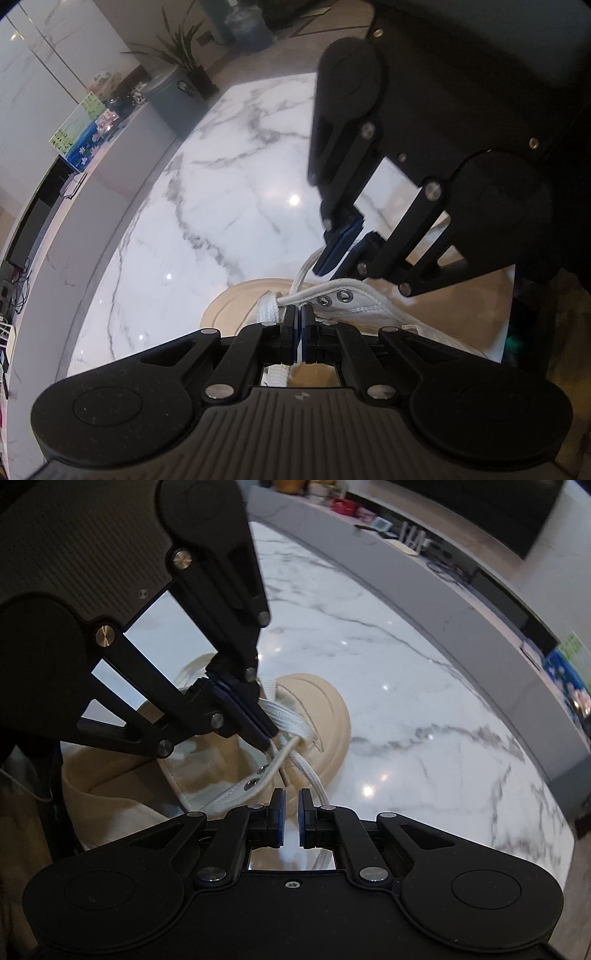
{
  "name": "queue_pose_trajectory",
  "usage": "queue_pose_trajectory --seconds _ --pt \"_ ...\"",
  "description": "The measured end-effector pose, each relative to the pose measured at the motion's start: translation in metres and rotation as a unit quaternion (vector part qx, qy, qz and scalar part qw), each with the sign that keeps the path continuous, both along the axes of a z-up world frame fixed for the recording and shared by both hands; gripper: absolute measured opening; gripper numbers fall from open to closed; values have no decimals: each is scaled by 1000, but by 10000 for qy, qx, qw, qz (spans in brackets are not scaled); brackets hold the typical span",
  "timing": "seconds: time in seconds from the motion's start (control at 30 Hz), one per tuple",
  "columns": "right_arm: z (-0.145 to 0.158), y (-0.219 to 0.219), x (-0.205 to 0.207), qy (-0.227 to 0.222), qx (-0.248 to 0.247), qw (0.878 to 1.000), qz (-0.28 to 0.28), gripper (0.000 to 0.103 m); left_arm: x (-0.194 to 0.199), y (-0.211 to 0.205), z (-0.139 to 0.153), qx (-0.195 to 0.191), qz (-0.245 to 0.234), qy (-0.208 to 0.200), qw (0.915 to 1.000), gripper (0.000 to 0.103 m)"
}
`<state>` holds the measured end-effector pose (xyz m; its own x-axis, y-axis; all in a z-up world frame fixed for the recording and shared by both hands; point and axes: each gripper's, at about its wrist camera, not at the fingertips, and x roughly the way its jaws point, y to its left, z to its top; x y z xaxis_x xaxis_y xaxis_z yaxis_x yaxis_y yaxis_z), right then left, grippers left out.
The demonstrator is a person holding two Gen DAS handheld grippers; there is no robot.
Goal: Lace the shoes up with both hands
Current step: 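Grasp the lace tip emerging from the eyelet with the right gripper while the left gripper releases it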
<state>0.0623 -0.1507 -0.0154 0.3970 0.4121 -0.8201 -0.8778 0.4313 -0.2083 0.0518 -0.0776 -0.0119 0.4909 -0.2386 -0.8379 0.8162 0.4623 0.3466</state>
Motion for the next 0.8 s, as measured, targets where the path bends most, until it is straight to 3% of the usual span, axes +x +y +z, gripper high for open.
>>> queue_pose_trajectory --seconds 0.47,0.63,0.8 --pt "-14 9 -11 -612 -517 9887 1265 3 5 1 -5 10 -108 30 9999 1" --pt "-13 2 -14 -645 -467 9895 1204 1 5 1 -4 -52 -81 37 9999 1" --pt "-10 -1 -14 -565 -465 9920 1030 1 -1 5 3 -203 86 19 9998 11"
